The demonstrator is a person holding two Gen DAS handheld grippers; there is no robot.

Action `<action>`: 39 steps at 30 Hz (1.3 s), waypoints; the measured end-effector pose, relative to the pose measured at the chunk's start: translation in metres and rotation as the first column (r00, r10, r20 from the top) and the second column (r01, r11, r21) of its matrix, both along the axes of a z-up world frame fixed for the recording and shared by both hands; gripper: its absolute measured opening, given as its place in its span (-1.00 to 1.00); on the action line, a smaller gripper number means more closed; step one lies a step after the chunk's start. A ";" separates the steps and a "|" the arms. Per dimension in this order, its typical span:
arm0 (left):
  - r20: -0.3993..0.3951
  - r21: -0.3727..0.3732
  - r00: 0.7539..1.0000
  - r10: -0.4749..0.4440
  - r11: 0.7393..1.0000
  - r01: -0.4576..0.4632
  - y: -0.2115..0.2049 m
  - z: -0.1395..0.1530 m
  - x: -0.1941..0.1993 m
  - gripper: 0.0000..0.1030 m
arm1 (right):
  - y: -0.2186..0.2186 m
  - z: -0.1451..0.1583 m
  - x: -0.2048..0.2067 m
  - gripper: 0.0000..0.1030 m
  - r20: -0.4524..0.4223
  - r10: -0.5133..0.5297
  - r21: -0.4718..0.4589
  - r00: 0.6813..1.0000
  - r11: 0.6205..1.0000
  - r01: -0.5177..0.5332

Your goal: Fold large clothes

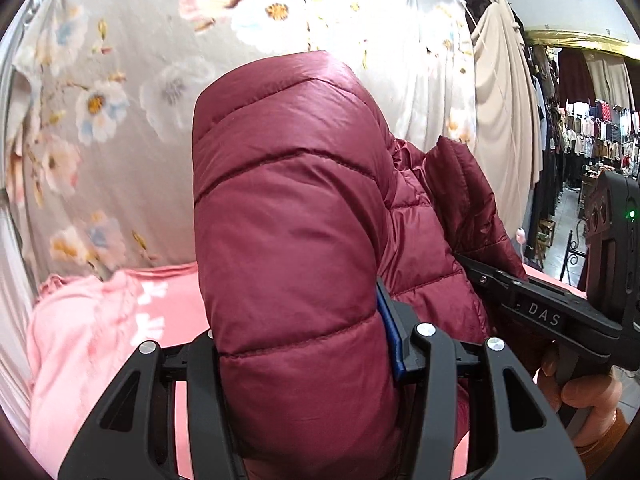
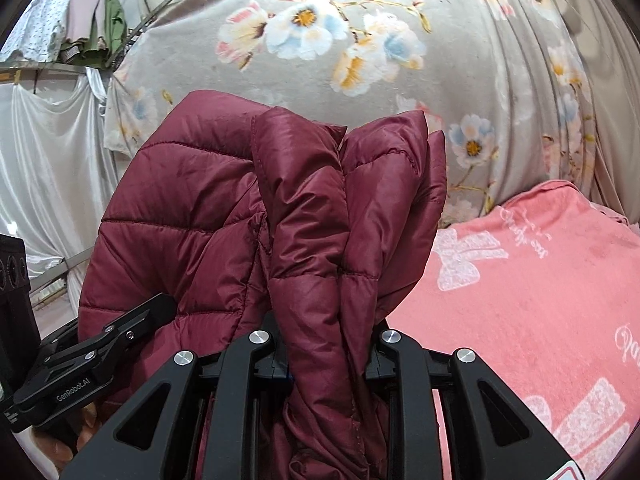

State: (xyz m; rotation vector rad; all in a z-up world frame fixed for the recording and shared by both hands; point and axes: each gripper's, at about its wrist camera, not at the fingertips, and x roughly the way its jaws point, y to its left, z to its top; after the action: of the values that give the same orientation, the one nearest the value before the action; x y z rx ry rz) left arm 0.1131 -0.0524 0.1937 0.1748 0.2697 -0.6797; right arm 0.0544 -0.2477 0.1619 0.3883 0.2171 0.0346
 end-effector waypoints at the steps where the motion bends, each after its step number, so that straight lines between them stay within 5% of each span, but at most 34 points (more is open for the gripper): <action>1: 0.010 -0.002 1.000 0.007 1.000 -0.007 0.005 0.002 0.002 -0.09 | 0.006 0.003 0.005 -0.60 0.005 0.008 -0.006 1.000 1.000 -0.008; 15: 0.042 -0.025 0.995 0.088 0.996 -0.087 0.078 -0.005 0.053 -0.08 | 0.073 0.001 0.080 -0.60 -0.024 0.119 -0.067 0.993 0.990 -0.120; 28: -0.090 -0.044 0.993 0.078 0.996 -0.082 0.101 -0.075 0.150 -0.08 | 0.084 -0.061 0.168 -0.60 -0.144 0.164 -0.018 0.976 0.986 -0.169; 39: -0.260 -0.005 0.961 0.091 0.995 -0.096 0.085 -0.155 0.209 -0.08 | 0.074 -0.140 0.227 -0.60 -0.293 0.167 0.032 0.942 0.986 -0.165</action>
State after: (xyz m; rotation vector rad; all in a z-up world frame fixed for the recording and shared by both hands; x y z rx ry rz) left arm 0.3224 0.0326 0.0389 0.0553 0.5208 -0.6103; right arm 0.2818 -0.1735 0.0218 0.3808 0.5451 0.1445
